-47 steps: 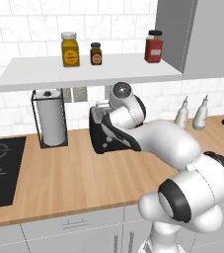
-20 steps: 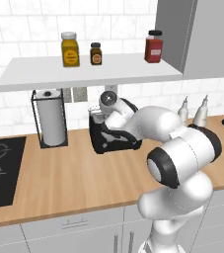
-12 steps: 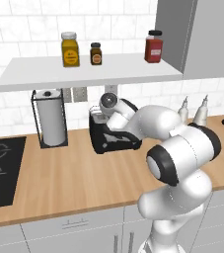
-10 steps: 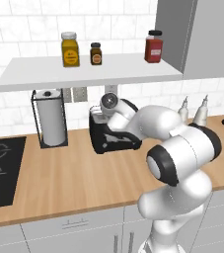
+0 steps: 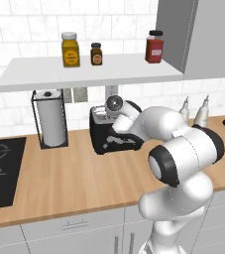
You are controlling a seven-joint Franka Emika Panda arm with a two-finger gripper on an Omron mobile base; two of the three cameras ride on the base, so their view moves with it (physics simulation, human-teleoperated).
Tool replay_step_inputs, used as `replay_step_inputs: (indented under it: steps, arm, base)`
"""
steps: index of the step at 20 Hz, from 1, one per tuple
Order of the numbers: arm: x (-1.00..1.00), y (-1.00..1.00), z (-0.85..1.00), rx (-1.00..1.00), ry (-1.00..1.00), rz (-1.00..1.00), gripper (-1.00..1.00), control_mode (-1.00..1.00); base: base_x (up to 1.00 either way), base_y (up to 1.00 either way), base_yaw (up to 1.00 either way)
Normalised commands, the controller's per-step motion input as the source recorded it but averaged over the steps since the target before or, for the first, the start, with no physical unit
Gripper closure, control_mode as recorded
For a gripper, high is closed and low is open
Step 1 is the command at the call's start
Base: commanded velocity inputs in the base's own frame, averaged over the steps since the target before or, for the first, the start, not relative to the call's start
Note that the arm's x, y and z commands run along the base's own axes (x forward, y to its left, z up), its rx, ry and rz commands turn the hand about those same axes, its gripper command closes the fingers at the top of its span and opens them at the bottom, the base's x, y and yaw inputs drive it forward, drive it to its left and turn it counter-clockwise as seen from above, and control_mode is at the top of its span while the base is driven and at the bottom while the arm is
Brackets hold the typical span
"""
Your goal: Start the toaster. Once the lever pops up, take the bread to the plate on the dining counter.
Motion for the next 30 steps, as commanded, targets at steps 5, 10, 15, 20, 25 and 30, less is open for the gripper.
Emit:
replay_step_inputs:
  steps: [5,10,15,20,25,30]
  arm:
    - [0.00,0.00,0.00,0.00,0.00,0.00,-1.00,-1.00]
    - [0.00,0.00,0.00,0.00,0.00,0.00,-1.00,-1.00]
    - [0.00,0.00,0.00,0.00,0.00,0.00,-1.00,-1.00]
    - [0.00,0.04,0.00,0.00,0.00,0.00,-1.00,-1.00]
    - [0.00,0.00,0.03,0.00,0.01,0.00,-1.00,-1.00]
    - [0.00,0.00,0.06,0.00,0.01,0.00,-1.00,-1.00]
  base:
    - [0.00,0.00,0.00]
    - [0.00,0.00,0.00]
    - [0.00,0.00,0.00]
    - [0.00,0.00,0.00]
    - [0.00,0.00,0.00]
    - [0.00,0.00,0.00]
